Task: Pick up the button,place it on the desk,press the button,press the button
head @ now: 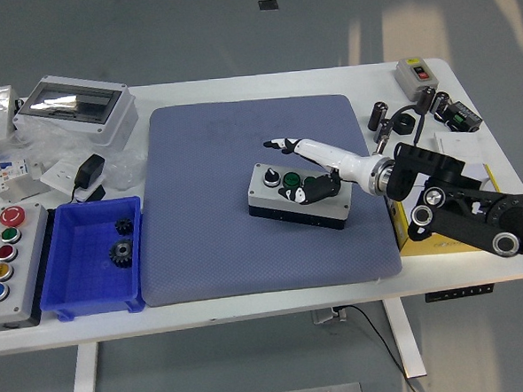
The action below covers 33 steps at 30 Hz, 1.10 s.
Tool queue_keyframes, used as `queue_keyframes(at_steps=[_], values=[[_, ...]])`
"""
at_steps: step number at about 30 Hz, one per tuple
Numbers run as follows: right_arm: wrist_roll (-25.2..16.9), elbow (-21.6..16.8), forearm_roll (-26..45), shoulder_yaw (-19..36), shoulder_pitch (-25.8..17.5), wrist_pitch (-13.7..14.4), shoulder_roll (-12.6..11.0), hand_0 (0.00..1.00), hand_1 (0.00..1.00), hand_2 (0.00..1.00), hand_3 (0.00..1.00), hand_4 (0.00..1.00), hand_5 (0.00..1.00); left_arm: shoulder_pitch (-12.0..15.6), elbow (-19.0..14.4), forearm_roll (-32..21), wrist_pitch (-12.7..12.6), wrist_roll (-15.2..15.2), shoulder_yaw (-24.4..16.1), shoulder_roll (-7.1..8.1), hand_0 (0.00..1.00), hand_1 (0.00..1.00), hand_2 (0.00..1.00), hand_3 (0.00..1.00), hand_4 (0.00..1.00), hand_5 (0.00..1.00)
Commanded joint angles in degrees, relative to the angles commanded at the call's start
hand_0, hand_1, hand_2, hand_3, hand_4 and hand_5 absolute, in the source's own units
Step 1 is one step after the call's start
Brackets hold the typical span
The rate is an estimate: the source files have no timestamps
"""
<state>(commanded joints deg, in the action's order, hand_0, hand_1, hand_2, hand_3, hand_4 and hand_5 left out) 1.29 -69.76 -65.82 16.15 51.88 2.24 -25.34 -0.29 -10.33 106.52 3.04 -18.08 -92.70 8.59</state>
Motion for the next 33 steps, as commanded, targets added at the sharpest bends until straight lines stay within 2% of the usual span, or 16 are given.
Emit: queue_keyframes(at_steps=[6, 10, 11, 16, 17, 22, 23, 33], values=[[0.1, 2.1, 3.9, -0.2, 2.0, -2.1, 2.2, 0.993, 0.972, 0.988, 0.998, 0.625, 0.021, 0.2, -0.1, -0.5, 0.0, -0.2, 0.2, -0.15, 0.63, 0.569, 0.525, 0.583, 0.551, 0.118], [-0.3, 3.2, 5.9, -0.9, 2.6, -2.5, 3.3, 0.993, 0.972, 0.988, 0.998, 0.625, 0.021, 0.2, -0.1, -0.4, 0.0, -0.3, 0.1, -0.17, 0.63, 0.569, 0.525, 0.583, 0.551, 0.118], [-0.5, 3.6, 6.5, -1.3, 2.6, -2.5, 3.6, 0.998, 0.978, 0.993, 0.998, 0.809, 0.197, 0.1, -0.1, -0.4, 0.0, -0.4, 0.1, -0.18, 0.63, 0.568, 0.524, 0.584, 0.548, 0.114], [-1.1, 4.8, 7.5, -2.2, 2.4, -2.4, 4.4, 0.998, 0.978, 0.993, 0.998, 0.809, 0.197, 0.1, -0.2, -0.2, 0.1, -0.4, 0.1, -0.27, 0.63, 0.568, 0.524, 0.584, 0.548, 0.114], [-1.1, 5.0, 7.6, -2.2, 2.3, -2.3, 4.6, 0.998, 0.982, 0.994, 0.998, 0.941, 0.324, 0.2, -0.2, -0.2, 0.2, -0.4, 0.0, -0.29, 0.63, 0.568, 0.525, 0.584, 0.547, 0.11], [-1.2, 5.2, 7.9, -2.6, 2.2, -2.3, 4.8, 0.998, 0.982, 0.994, 0.998, 0.941, 0.324, 0.2, -0.2, 0.2, 0.3, -0.4, -0.2, -0.32, 0.63, 0.568, 0.525, 0.584, 0.547, 0.11], [-1.2, 5.1, 7.9, -2.8, 2.1, -2.2, 4.7, 0.996, 0.979, 0.994, 0.998, 0.965, 0.357, 0.2, -0.2, 0.2, 0.3, -0.4, -0.3, -0.32, 0.63, 0.567, 0.524, 0.584, 0.544, 0.106], [-1.6, 2.1, 9.1, -4.1, 1.9, -1.9, 3.4, 0.985, 0.974, 0.991, 0.998, 0.98, 0.383, 0.3, -0.1, 0.3, 0.2, -0.3, -0.3, -0.35, 0.628, 0.568, 0.525, 0.584, 0.544, 0.105]])
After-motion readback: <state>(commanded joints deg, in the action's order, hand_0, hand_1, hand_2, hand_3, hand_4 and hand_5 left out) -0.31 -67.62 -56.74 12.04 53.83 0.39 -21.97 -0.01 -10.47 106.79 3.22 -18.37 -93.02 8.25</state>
